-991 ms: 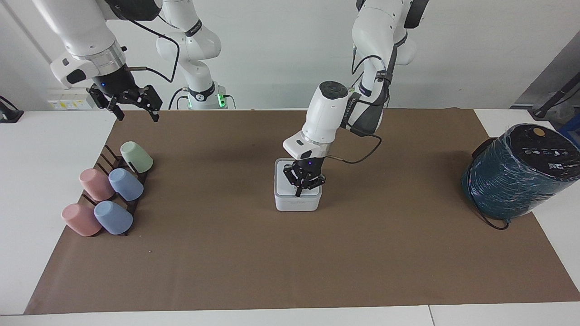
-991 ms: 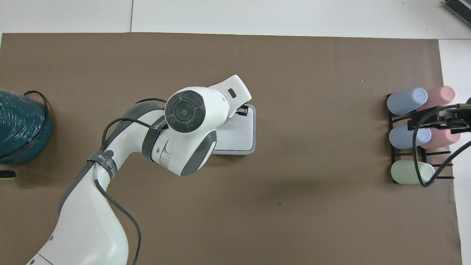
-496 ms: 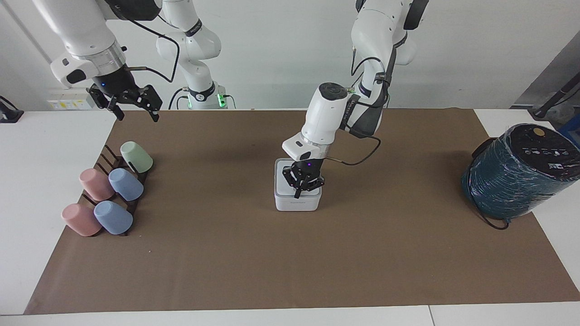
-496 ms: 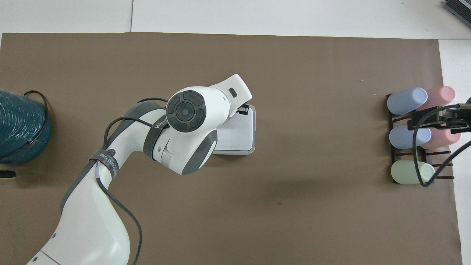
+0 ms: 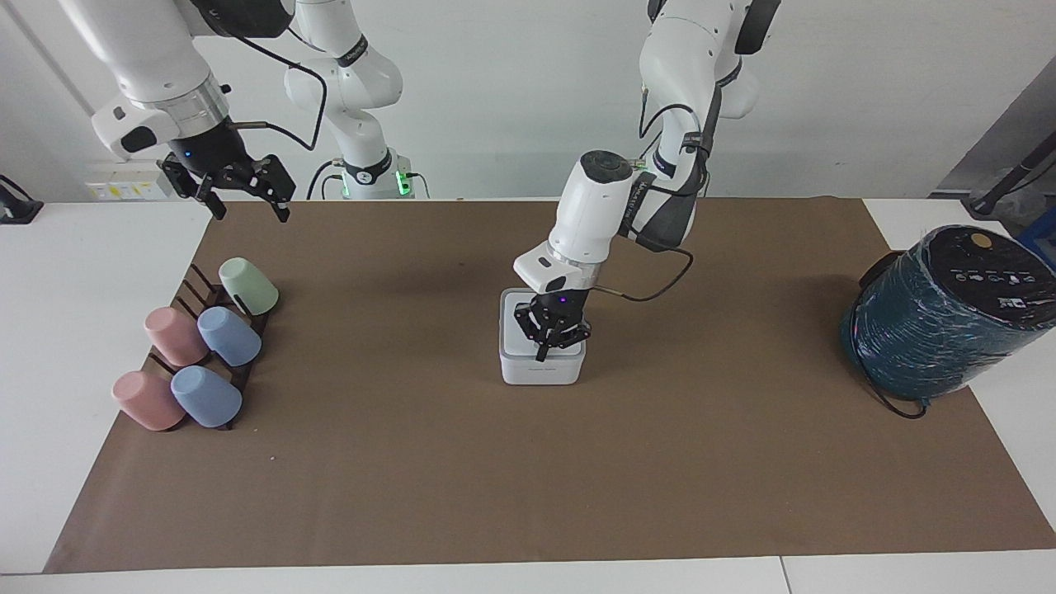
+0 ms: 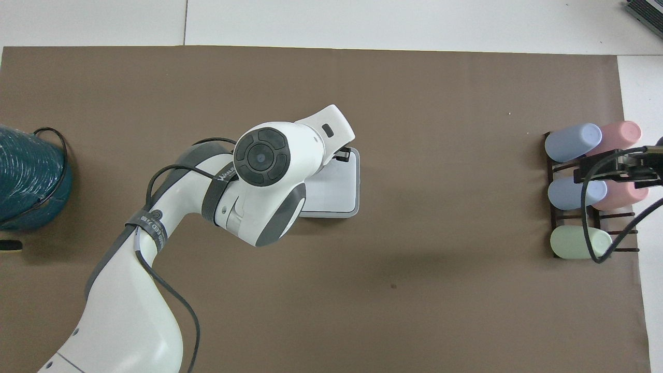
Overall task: Close trash can lid
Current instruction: 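Press the lid flat onto the bin with the left gripper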
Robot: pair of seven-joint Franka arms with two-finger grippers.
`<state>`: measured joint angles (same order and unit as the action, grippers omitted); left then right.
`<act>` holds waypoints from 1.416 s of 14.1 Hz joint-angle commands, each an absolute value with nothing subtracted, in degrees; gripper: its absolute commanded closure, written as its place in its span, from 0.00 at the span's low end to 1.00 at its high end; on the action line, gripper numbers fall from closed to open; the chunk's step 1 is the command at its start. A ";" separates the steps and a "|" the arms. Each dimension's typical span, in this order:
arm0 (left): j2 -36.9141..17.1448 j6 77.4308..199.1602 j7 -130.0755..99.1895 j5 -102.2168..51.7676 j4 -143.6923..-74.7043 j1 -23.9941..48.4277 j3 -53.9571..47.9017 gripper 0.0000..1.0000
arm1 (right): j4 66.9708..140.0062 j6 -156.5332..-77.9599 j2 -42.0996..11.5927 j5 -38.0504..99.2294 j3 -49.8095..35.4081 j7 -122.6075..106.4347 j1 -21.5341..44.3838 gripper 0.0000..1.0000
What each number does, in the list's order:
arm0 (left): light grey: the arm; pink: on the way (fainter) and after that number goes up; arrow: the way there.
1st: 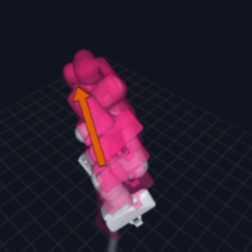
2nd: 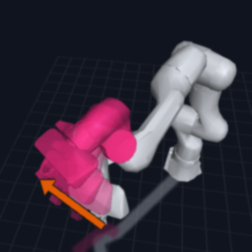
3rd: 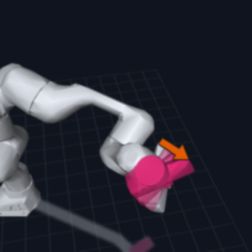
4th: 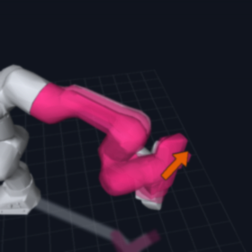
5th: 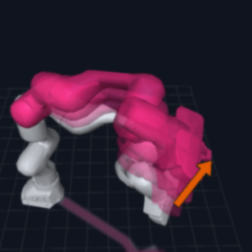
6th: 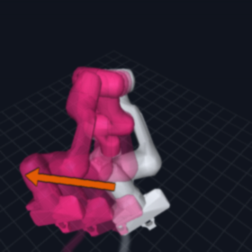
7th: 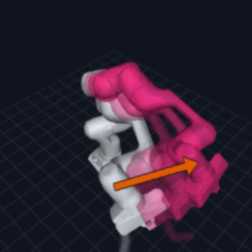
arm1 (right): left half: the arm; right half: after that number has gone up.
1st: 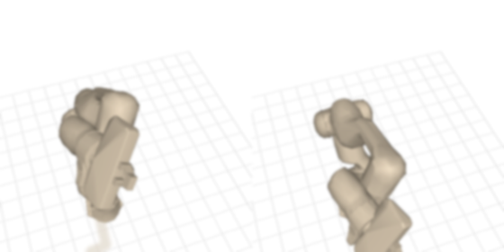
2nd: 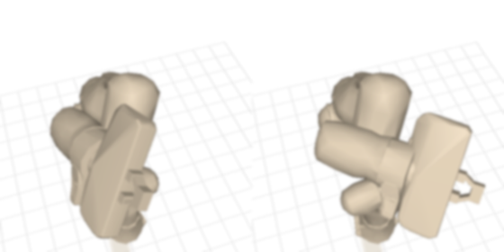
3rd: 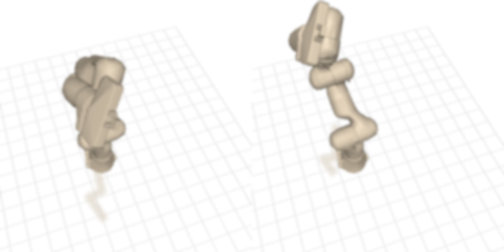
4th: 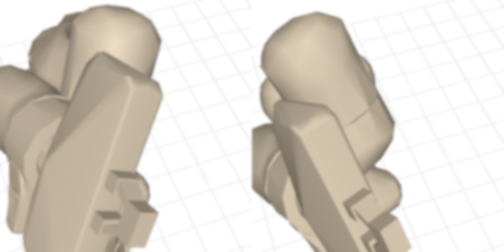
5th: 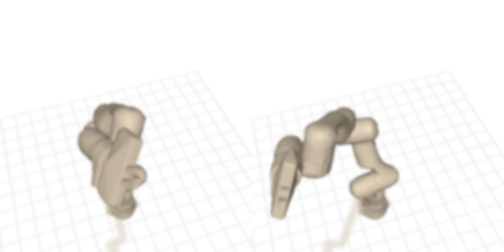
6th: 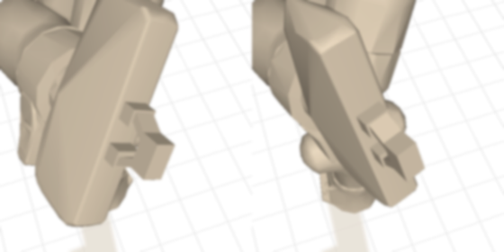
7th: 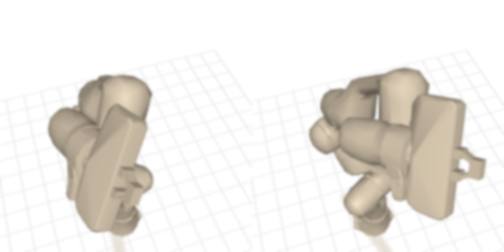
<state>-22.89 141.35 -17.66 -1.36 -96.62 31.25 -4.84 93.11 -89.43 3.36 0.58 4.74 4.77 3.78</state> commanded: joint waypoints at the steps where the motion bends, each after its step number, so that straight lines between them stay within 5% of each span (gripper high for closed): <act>1: -24.26 140.10 -17.58 -0.44 -99.40 31.11 -4.66 1.00 | 94.13 -88.77 4.66 0.70 4.66 3.78 3.52 0.00; 15: -14.25 121.83 -17.58 -0.44 -98.79 28.04 -3.43 1.00 | 94.22 -88.77 4.66 0.70 4.66 3.78 3.52 0.00; 16: -13.37 120.25 -17.58 -0.44 -98.79 27.78 -3.34 0.82 | 94.22 -88.77 4.66 0.70 4.66 3.78 3.52 0.00; 17: -12.92 119.36 -17.58 -0.44 -98.79 26.73 -3.34 0.14 | 94.22 -88.77 4.66 0.70 4.57 3.78 3.52 0.00; 18: -12.05 118.66 -17.49 -0.44 -98.79 25.76 -3.43 0.00 | 94.22 -88.77 4.66 0.70 4.57 3.78 3.52 0.00; 20: -11.34 115.68 -17.40 -0.44 -98.27 24.00 -3.43 0.00 | 94.22 -88.77 4.66 0.70 4.66 3.78 3.52 0.00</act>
